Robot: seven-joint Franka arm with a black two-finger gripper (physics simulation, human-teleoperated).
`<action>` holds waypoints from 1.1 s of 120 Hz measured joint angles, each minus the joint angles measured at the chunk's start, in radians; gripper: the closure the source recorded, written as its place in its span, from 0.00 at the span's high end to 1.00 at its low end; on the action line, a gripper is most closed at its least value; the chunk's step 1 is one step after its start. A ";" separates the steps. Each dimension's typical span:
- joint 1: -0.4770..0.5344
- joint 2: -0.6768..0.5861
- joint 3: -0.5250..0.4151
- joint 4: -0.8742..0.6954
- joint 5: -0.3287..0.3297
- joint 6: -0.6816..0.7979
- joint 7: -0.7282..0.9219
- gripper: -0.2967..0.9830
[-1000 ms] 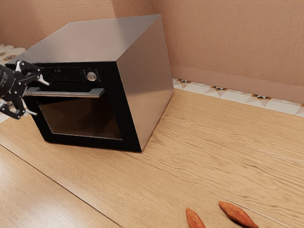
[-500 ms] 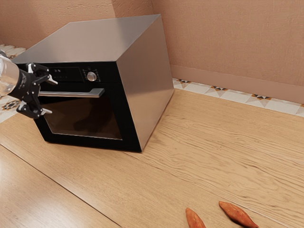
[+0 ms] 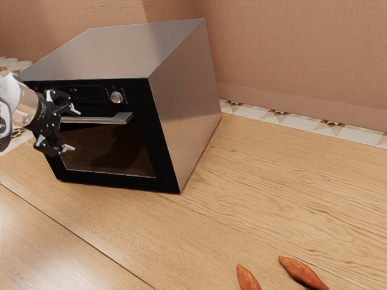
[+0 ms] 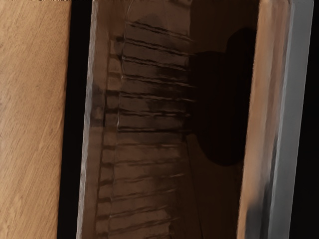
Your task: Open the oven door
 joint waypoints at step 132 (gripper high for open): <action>-0.569 -0.029 -0.216 0.432 0.289 -0.752 0.141 0.77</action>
